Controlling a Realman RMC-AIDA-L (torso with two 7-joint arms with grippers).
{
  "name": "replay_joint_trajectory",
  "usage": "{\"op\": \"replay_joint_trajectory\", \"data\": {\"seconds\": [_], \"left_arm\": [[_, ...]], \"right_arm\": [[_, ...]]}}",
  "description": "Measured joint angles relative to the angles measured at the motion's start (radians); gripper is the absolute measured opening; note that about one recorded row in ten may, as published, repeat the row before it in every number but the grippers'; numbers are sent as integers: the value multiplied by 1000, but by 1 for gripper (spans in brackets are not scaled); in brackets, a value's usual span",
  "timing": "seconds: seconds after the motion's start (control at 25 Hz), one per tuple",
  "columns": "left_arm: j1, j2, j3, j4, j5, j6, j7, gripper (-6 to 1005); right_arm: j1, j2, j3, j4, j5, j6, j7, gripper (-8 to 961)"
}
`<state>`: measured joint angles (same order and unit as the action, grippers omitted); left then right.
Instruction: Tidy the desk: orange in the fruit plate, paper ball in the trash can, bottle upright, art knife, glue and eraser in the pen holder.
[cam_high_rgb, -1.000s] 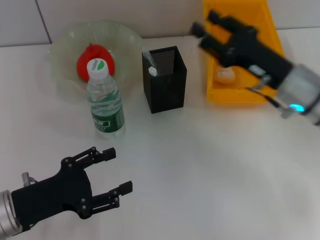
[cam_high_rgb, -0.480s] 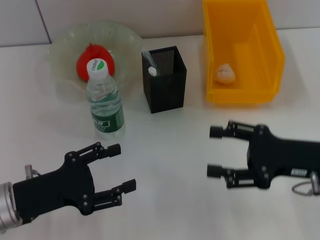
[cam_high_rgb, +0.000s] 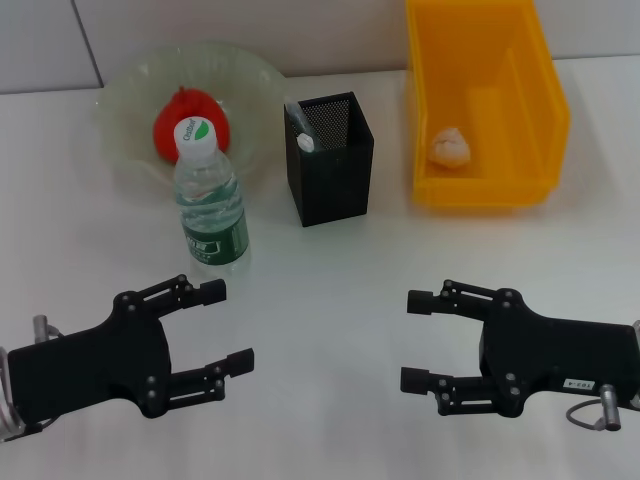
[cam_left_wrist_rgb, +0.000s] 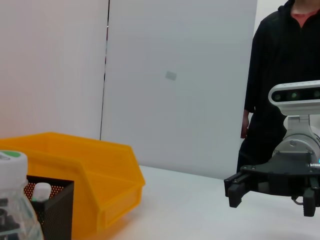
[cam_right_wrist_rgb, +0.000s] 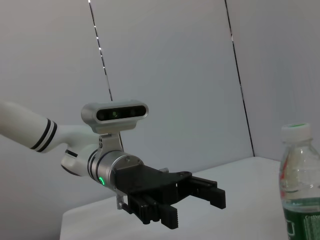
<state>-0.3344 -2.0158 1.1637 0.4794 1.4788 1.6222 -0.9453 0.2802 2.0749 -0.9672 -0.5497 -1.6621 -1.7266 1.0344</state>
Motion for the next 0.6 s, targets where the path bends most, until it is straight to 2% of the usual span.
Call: {"op": "replay_joint_trajectory", "data": {"seconds": [0.16,0.6], "left_arm": [[-1,4,3,-2,0,-2,-2,806],[-3,-4,-5,-4,14,-9,-3,806]], "right_arm": [[4,0,-2,7,-2,13,-1,840],[23,2,-7,22,-6,40,1,840]]}}
